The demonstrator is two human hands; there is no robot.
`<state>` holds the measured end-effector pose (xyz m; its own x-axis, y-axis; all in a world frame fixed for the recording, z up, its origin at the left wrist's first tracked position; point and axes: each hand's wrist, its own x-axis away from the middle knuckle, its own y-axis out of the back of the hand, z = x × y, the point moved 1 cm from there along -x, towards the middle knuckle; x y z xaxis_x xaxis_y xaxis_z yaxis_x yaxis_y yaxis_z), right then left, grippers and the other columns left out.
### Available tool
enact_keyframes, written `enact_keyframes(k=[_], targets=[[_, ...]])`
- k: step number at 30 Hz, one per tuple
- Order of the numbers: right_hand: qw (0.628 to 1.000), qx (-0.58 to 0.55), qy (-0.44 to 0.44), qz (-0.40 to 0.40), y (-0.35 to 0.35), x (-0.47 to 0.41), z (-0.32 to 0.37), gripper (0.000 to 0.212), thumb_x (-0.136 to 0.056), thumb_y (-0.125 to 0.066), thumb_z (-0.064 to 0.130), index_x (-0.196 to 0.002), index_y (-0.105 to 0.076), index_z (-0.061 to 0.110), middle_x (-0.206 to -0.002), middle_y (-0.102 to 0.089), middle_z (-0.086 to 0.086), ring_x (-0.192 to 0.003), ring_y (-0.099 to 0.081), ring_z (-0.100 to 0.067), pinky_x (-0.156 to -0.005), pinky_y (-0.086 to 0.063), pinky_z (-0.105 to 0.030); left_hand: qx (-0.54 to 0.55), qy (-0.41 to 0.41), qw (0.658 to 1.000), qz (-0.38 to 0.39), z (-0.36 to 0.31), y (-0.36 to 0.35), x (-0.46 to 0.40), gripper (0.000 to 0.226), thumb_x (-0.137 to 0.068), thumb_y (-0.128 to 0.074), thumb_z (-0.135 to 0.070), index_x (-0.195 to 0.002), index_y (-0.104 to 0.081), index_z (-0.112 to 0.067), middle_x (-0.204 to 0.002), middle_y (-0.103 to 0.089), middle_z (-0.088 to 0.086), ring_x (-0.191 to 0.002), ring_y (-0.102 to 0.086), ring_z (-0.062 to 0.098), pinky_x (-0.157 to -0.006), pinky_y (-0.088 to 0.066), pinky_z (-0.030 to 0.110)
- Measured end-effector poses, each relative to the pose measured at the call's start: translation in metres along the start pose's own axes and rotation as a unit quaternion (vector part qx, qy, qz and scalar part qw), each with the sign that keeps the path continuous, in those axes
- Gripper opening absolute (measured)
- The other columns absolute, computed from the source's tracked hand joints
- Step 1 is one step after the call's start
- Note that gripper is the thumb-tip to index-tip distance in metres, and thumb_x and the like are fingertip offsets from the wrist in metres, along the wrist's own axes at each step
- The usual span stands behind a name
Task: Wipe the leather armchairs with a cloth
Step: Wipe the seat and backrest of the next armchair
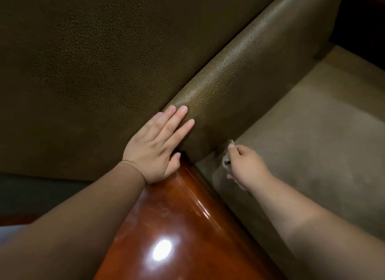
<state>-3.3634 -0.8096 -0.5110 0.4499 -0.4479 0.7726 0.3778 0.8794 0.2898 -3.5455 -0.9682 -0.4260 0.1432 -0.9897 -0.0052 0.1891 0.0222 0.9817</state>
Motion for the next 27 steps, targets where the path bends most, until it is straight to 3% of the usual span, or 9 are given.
enact_keyframes(k=[3,6,8,11,14,17,21,27], targets=[[0.996,0.069,0.048,-0.004,0.050,0.023,-0.008,0.040,-0.106,-0.037,0.055,-0.094,-0.061,0.026,-0.089,-0.068,0.001,-0.087,-0.070,-0.028,-0.081,-0.058,-0.042,0.010,0.043,0.997,0.065,-0.008,0.008,-0.004,0.085,-0.085,-0.066,-0.042,-0.162,-0.041,-0.016,-0.171,-0.026,0.017,-0.158,-0.025,0.036,-0.131,-0.019,0.048],[0.982,0.172,0.081,-0.006,0.110,0.053,-0.012,0.037,-0.108,-0.039,0.049,-0.103,-0.064,0.022,-0.090,-0.068,0.000,-0.096,-0.065,-0.030,-0.079,-0.047,-0.036,0.079,0.163,0.972,0.147,-0.046,0.038,-0.022,0.082,-0.079,-0.070,-0.042,-0.155,-0.051,-0.017,-0.170,-0.026,0.018,-0.158,-0.021,0.039,-0.129,-0.020,0.055],[0.970,0.227,0.084,0.013,0.141,0.076,-0.013,0.038,-0.108,-0.038,0.050,-0.110,-0.065,0.022,-0.096,-0.069,-0.003,-0.101,-0.065,-0.032,-0.080,-0.047,-0.036,0.135,0.231,0.940,0.211,-0.078,0.068,-0.032,0.071,-0.089,-0.060,-0.045,-0.154,-0.051,-0.018,-0.168,-0.032,0.015,-0.158,-0.021,0.036,-0.130,-0.019,0.052],[0.943,0.318,0.089,0.046,0.179,0.112,-0.014,0.044,-0.107,-0.038,0.053,-0.125,-0.063,0.022,-0.112,-0.072,-0.011,-0.110,-0.065,-0.035,-0.088,-0.051,-0.038,0.217,0.236,0.894,0.313,-0.128,0.118,-0.037,0.059,-0.102,-0.049,-0.044,-0.156,-0.047,-0.019,-0.157,-0.050,0.007,-0.150,-0.038,0.029,-0.126,-0.029,0.040],[0.924,0.367,0.091,0.063,0.216,0.154,-0.012,0.050,-0.106,-0.037,0.056,-0.137,-0.058,0.023,-0.118,-0.072,-0.009,-0.114,-0.065,-0.033,-0.090,-0.052,-0.038,0.251,0.239,0.857,0.382,-0.167,0.162,-0.035,0.058,-0.103,-0.045,-0.048,-0.156,-0.044,-0.024,-0.151,-0.056,0.007,-0.136,-0.054,0.030,-0.110,-0.048,0.045],[0.901,0.414,0.104,0.075,0.258,0.196,-0.006,0.052,-0.106,-0.037,0.057,-0.144,-0.053,0.026,-0.129,-0.068,-0.008,-0.118,-0.063,-0.031,-0.093,-0.052,-0.038,0.277,0.256,0.836,0.399,-0.200,0.207,-0.032,0.057,-0.104,-0.044,-0.050,-0.157,-0.042,-0.027,-0.151,-0.056,0.005,-0.132,-0.058,0.030,-0.105,-0.053,0.044],[0.884,0.447,0.135,0.038,0.324,0.247,0.003,0.052,-0.104,-0.038,0.060,-0.143,-0.054,0.029,-0.123,-0.069,-0.004,-0.110,-0.065,-0.026,-0.088,-0.053,-0.037,0.283,0.266,0.833,0.393,-0.231,0.266,-0.038,0.058,-0.107,-0.043,-0.049,-0.159,-0.040,-0.025,-0.153,-0.054,0.004,-0.135,-0.056,0.027,-0.105,-0.051,0.041],[0.918,0.380,0.107,-0.038,0.410,0.320,-0.029,0.054,-0.103,-0.041,0.063,-0.144,-0.053,0.030,-0.111,-0.071,0.005,-0.096,-0.069,-0.014,-0.089,-0.058,-0.040,0.261,0.247,0.860,0.363,-0.265,0.335,-0.053,0.055,-0.107,-0.045,-0.048,-0.157,-0.044,-0.025,-0.147,-0.059,0.003,-0.130,-0.060,0.025,-0.104,-0.053,0.039]])
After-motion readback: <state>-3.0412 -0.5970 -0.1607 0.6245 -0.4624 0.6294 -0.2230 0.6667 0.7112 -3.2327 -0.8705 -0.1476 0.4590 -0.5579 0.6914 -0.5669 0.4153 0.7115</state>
